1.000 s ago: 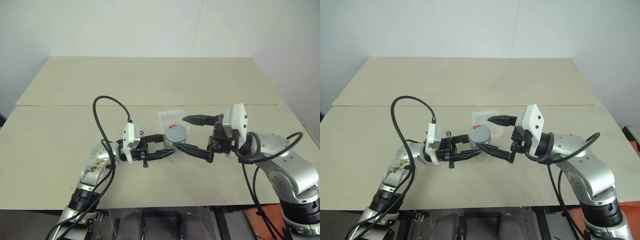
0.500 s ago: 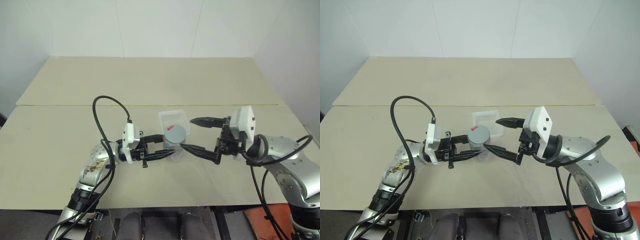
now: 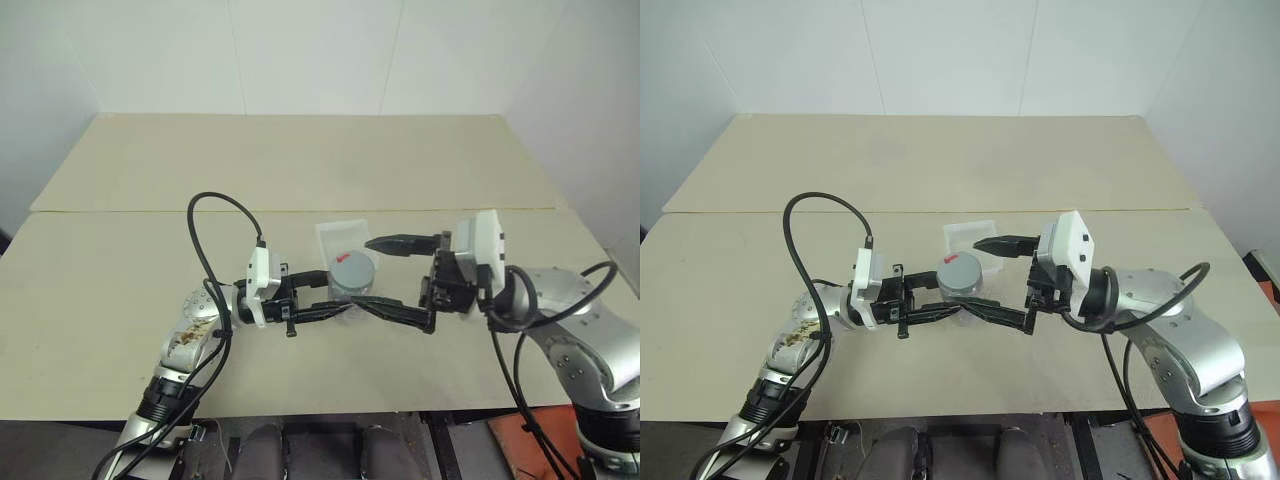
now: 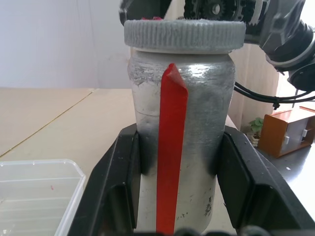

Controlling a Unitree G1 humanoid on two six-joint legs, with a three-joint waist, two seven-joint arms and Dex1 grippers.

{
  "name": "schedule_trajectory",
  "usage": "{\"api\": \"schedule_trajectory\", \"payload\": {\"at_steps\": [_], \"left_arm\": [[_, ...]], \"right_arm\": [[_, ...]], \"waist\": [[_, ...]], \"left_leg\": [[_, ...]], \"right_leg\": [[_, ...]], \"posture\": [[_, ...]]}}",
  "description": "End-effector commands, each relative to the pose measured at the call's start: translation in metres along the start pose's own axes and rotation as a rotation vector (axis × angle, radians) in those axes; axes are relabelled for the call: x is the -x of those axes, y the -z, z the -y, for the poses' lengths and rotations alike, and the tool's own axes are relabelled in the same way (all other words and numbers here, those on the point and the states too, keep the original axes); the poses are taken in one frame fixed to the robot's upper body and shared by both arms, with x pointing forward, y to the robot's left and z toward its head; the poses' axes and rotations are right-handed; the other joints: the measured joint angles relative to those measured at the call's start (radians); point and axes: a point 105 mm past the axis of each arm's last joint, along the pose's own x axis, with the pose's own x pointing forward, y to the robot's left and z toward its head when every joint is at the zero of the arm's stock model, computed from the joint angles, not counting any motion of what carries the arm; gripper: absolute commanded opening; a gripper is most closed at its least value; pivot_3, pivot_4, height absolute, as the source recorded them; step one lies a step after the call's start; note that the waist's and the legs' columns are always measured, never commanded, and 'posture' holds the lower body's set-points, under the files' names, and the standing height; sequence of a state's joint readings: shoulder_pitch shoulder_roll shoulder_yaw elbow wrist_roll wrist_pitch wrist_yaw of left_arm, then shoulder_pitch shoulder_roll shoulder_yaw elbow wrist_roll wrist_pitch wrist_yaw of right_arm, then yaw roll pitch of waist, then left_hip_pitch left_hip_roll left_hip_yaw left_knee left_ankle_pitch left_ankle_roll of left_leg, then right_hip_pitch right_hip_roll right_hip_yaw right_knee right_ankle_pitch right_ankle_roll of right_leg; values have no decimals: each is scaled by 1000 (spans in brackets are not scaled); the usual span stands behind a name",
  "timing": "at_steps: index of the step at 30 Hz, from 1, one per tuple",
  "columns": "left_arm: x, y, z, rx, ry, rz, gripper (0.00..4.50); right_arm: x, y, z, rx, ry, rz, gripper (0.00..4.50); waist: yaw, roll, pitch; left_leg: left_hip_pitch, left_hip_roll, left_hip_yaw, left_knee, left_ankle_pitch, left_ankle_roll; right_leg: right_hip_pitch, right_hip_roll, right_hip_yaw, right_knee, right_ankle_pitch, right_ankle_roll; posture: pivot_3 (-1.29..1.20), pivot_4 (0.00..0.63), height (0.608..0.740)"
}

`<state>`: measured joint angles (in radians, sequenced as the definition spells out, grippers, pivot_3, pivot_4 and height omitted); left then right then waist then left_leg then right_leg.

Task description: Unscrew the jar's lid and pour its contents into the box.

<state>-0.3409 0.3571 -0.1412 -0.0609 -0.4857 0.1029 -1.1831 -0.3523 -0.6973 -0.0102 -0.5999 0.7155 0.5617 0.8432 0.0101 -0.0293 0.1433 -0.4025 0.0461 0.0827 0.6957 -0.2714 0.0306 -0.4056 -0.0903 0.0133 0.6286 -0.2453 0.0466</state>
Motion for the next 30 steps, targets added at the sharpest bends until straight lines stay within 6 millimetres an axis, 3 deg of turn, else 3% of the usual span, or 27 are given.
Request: {"api": "schedule_trajectory", "payload": {"at_steps": [1, 16, 30], "left_arm": [[-3, -9, 2, -46, 15, 26, 1843], [-2, -9, 0, -46, -3, 27, 1843], [-5, -9, -7, -59, -48, 31, 1843]], "right_arm": [[-6, -7, 1, 46, -10, 20, 4455], [-13, -8, 6, 44, 44, 39, 4455], [-18, -5, 6, 14, 199, 53, 4455]], "waist": [[0, 0, 0], [0, 0, 0], [0, 0, 0]], "left_leg": [[0, 0, 0, 0, 0, 0], [0, 0, 0, 0, 0, 0], [0, 0, 0, 0, 0, 0]], "right_leg": [[0, 0, 0, 0, 0, 0], [0, 0, 0, 0, 0, 0], [0, 0, 0, 0, 0, 0]], "posture": [[0, 150, 740], [0, 150, 740], [0, 150, 740]]}}
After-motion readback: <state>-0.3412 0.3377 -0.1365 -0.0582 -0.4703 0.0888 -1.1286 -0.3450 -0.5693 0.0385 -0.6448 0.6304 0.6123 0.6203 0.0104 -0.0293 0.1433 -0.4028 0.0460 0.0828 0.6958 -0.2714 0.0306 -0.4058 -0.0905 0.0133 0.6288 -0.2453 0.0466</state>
